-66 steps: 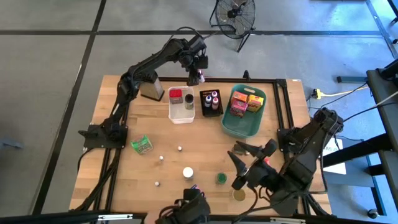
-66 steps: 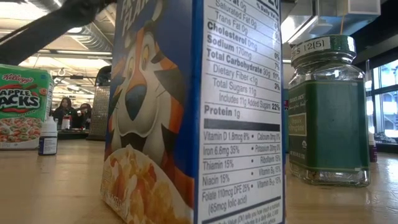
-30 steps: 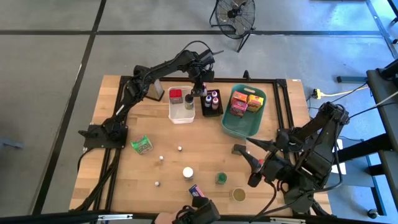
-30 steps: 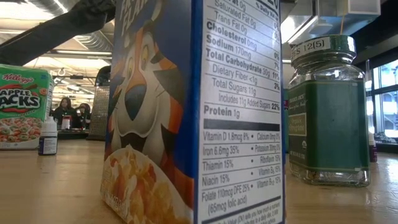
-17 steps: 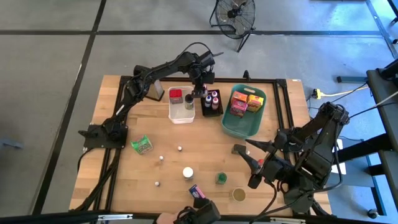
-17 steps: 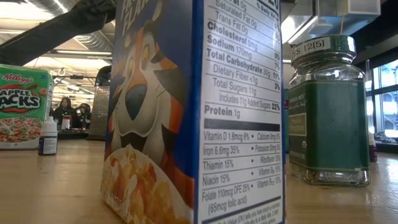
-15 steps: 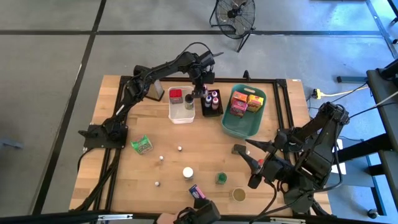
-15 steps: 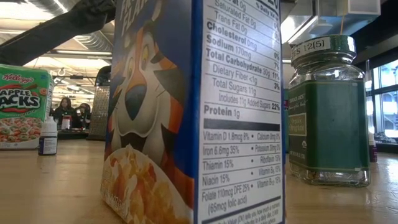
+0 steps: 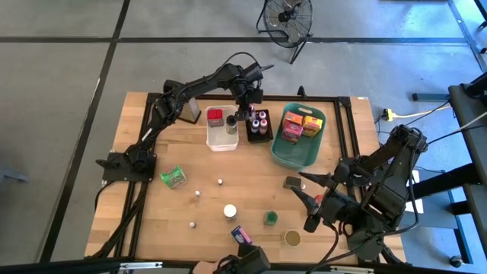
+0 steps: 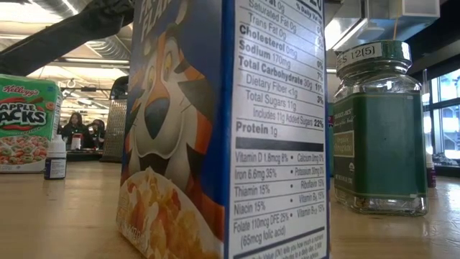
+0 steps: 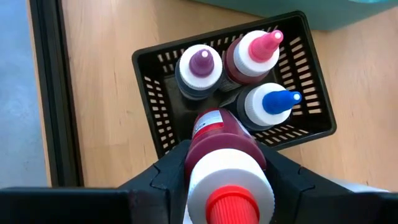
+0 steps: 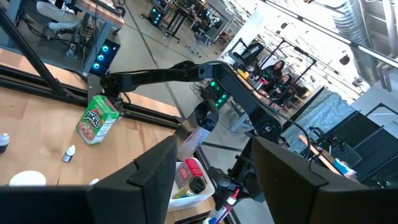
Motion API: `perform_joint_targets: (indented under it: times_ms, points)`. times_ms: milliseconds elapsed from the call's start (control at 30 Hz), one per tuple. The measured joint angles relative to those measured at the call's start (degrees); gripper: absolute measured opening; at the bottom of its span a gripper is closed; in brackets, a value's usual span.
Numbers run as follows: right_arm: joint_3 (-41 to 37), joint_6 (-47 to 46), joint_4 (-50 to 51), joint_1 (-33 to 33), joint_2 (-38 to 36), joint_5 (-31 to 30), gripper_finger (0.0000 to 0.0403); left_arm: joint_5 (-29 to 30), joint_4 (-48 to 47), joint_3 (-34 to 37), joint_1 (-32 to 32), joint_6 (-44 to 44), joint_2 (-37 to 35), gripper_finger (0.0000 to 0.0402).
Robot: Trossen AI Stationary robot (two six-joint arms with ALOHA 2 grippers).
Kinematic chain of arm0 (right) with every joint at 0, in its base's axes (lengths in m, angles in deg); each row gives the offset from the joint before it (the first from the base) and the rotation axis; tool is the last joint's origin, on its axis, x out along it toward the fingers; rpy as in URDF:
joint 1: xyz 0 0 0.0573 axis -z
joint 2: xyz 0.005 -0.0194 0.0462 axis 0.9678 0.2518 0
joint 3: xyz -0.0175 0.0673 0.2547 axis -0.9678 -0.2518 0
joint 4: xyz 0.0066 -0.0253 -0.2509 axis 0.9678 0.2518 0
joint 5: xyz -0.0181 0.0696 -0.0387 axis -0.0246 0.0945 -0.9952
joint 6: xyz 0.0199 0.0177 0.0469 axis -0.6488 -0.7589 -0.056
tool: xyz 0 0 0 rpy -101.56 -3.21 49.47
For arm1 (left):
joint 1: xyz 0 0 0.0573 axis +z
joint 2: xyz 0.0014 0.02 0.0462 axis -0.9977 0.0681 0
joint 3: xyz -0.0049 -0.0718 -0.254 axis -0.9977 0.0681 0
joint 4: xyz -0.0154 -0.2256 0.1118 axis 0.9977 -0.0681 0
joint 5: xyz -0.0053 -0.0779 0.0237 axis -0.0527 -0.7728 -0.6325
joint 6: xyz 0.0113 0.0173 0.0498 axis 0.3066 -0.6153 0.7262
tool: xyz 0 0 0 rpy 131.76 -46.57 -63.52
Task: Pick & Place Kitchen Items
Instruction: Put the large red food coloring bottle into the black bin
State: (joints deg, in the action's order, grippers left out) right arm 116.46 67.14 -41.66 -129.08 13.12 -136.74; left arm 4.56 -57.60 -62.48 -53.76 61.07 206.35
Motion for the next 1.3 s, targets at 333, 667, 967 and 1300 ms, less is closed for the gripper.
perform_joint_targets:
  times_ms: [333,667,967,1300]
  points:
    - [0.00,0.00,0.20,0.02,0.02,1.44,0.0211,0.01,-0.20,0.88,-0.07,0.49,-0.02,0.0145]
    - [0.00,0.00,0.21,0.01,0.02,1.44,0.0211,0.26,3.96,4.20,-0.04,1.95,-0.02,0.0145]
    - [0.00,0.00,0.42,0.01,0.02,1.44,0.0211,0.85,4.14,4.20,-0.04,2.37,-0.02,0.0145]
    - [0.00,-0.18,0.41,0.01,0.02,1.49,0.0211,1.86,4.94,4.28,-0.81,2.40,1.49,0.0145]
